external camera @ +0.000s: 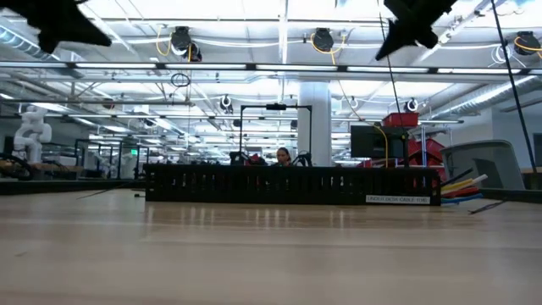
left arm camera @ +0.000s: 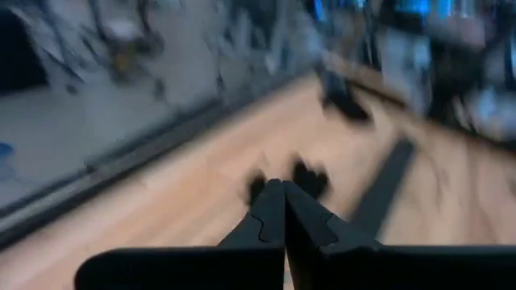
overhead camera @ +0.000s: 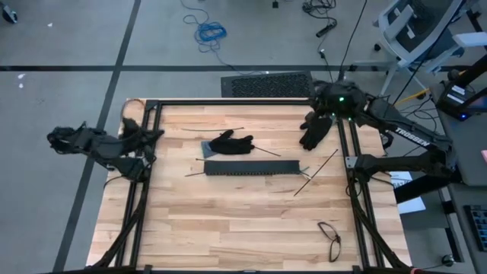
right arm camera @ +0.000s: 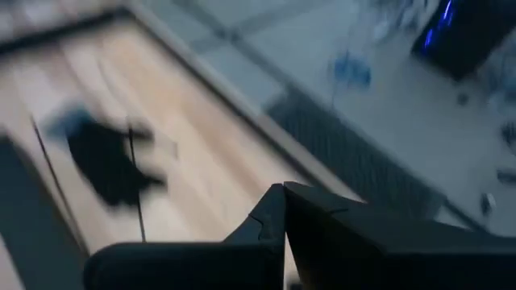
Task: Ziptie cables
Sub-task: Return to Home Position
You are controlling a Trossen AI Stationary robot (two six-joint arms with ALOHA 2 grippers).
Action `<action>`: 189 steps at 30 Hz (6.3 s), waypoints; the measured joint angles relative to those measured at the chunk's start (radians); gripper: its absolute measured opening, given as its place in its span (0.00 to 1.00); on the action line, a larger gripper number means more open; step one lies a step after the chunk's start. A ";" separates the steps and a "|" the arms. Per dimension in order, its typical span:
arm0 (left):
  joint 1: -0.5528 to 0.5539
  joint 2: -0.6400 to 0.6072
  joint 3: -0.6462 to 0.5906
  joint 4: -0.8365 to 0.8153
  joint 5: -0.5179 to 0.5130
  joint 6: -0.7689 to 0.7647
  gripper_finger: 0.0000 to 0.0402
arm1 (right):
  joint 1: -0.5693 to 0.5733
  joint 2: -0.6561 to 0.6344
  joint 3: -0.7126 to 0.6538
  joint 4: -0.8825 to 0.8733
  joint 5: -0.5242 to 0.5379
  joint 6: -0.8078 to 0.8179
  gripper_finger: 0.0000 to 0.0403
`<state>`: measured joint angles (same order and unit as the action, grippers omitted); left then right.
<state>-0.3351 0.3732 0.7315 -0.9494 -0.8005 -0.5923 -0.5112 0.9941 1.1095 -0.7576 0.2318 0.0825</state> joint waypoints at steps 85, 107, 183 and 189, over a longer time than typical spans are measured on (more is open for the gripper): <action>0.065 -0.367 -0.724 1.110 0.661 0.207 0.00 | 0.584 -0.950 -1.096 0.906 0.083 0.385 0.00; 0.040 -0.288 -0.724 1.025 0.491 0.154 0.00 | 0.745 -0.827 -1.094 0.824 0.282 0.008 0.00; 0.325 0.083 -0.724 0.966 0.851 0.391 0.00 | 0.447 -0.600 -1.093 0.758 -0.233 -0.042 0.00; 0.331 0.092 -0.724 0.961 0.840 0.391 0.00 | 0.448 -0.681 -1.093 0.757 -0.235 -0.042 0.00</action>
<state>-0.0040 0.4656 0.0071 0.0120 0.0395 -0.2016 -0.0636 0.3131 0.0167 -0.0006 -0.0032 0.0402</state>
